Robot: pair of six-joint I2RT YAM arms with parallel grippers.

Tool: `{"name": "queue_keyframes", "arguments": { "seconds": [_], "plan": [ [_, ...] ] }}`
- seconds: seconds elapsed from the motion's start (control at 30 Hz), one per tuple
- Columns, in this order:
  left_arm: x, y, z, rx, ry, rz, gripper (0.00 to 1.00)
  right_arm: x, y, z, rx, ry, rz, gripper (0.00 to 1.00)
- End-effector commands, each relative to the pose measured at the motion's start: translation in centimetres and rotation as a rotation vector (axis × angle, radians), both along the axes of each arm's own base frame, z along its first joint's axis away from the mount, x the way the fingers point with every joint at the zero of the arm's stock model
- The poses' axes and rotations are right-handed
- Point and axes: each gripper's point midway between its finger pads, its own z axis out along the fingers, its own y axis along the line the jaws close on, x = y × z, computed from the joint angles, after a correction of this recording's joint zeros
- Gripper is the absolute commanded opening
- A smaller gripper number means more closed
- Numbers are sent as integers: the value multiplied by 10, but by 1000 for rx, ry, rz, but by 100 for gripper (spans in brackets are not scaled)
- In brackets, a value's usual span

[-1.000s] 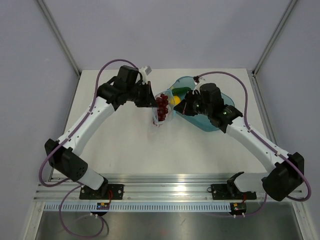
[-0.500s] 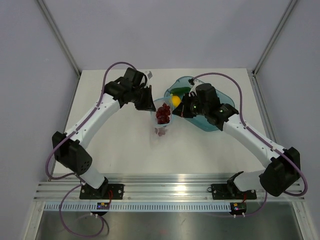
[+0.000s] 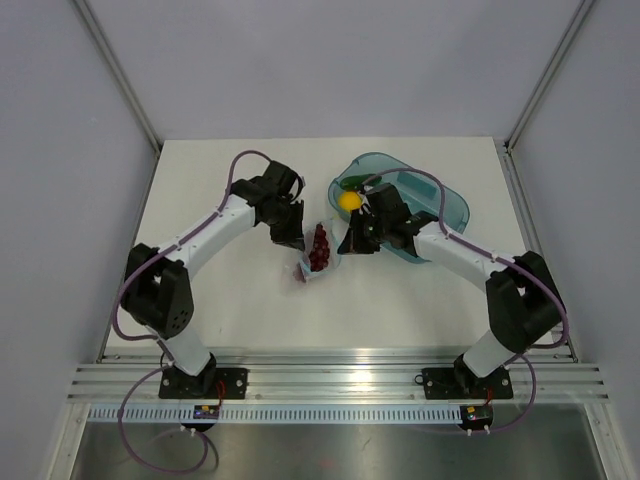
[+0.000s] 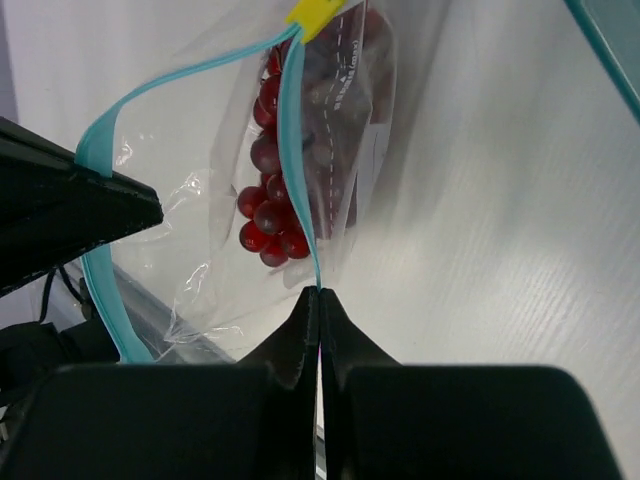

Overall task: Place the food in the zip-top bag and seal the zipper
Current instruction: Adjust the zipper food storage bag at the center of the board.

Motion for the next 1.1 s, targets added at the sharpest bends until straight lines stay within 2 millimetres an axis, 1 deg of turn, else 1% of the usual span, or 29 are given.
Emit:
{"name": "queue_keyframes", "arguments": {
  "seconds": [0.0, 0.03, 0.07, 0.1, 0.13, 0.17, 0.2, 0.23, 0.27, 0.3, 0.33, 0.37, 0.43, 0.47, 0.53, 0.57, 0.63, 0.67, 0.7, 0.73, 0.77, 0.8, 0.83, 0.87, 0.9, 0.93, 0.97, 1.0, 1.07],
  "plan": [
    [11, 2, 111, -97, -277, 3, 0, 5, 17, 99, 146, -217, 56, 0],
    [13, 2, 133, -117, -326, 3, 0, 3, 18, 108, 157, -235, 63, 0],
    [11, 4, 144, -126, -350, 5, 0, 1, 17, 128, 181, -272, 65, 0],
    [7, 6, 155, -137, -375, 8, 0, -2, 18, 134, 187, -282, 70, 0],
    [6, 7, 159, -144, -388, 7, 0, -3, 18, 139, 193, -290, 69, 0],
    [4, 7, 156, -145, -380, 6, 0, -4, 17, 143, 200, -300, 73, 0],
    [6, 5, 151, -147, -377, 5, 0, -3, 17, 141, 196, -298, 68, 0],
    [7, 4, 143, -139, -360, 3, 0, -2, 17, 137, 191, -289, 65, 0],
    [4, 4, 124, -123, -314, 3, 0, 0, 19, 120, 170, -258, 65, 0],
    [7, 1, 115, -126, -298, -1, 0, 1, 20, 111, 159, -242, 67, 0],
    [8, -1, 99, -115, -264, -5, 0, 2, 20, 100, 145, -224, 69, 0],
    [9, -2, 87, -105, -243, 1, 0, 4, 22, 78, 122, -186, 66, 0],
    [15, 2, 60, -51, -207, 16, 0, 7, 21, 56, 82, -154, 63, 0],
    [14, 3, 55, -34, -195, 14, 0, 8, 21, 40, 56, -122, 61, 0],
    [15, 3, 56, -22, -188, 9, 0, 8, 20, 34, 42, -109, 68, 0],
    [15, 4, 59, -24, -198, 6, 0, 7, 19, 35, 38, -114, 65, 0],
    [20, 4, 74, -32, -240, 9, 0, 10, 15, 42, 24, -141, 55, 0],
    [21, 5, 79, -31, -255, 4, 0, 13, 12, 53, 15, -167, 42, 0],
    [20, 6, 81, -25, -252, 3, 0, 14, 10, 57, -1, -188, 52, 2],
    [22, 5, 88, -31, -267, 0, 0, 17, 10, 72, 3, -224, 53, 9],
    [22, 5, 88, -31, -265, -1, 0, 19, 6, 76, -16, -235, 45, 19],
    [22, 4, 90, -34, -269, -2, 0, 22, 3, 82, -29, -265, 47, 25],
    [23, 3, 91, -38, -270, -3, 0, 24, 1, 90, -39, -294, 40, 36],
    [23, 3, 92, -38, -272, -2, 0, 32, -6, 96, -71, -324, 2, 40],
    [24, 4, 92, -36, -271, 1, 0, 36, -11, 100, -94, -350, -10, 42],
    [25, 4, 92, -35, -273, 4, 0, 43, -14, 108, -109, -381, -29, 45],
    [25, 3, 93, -36, -276, 4, 0, 50, -21, 110, -146, -402, -66, 48],
    [26, 3, 92, -33, -274, 6, 0, 52, -22, 112, -156, -414, -59, 50],
    [27, 4, 94, -30, -280, 6, 0, 73, -33, 116, -212, -455, -119, 52]
  ]
}}
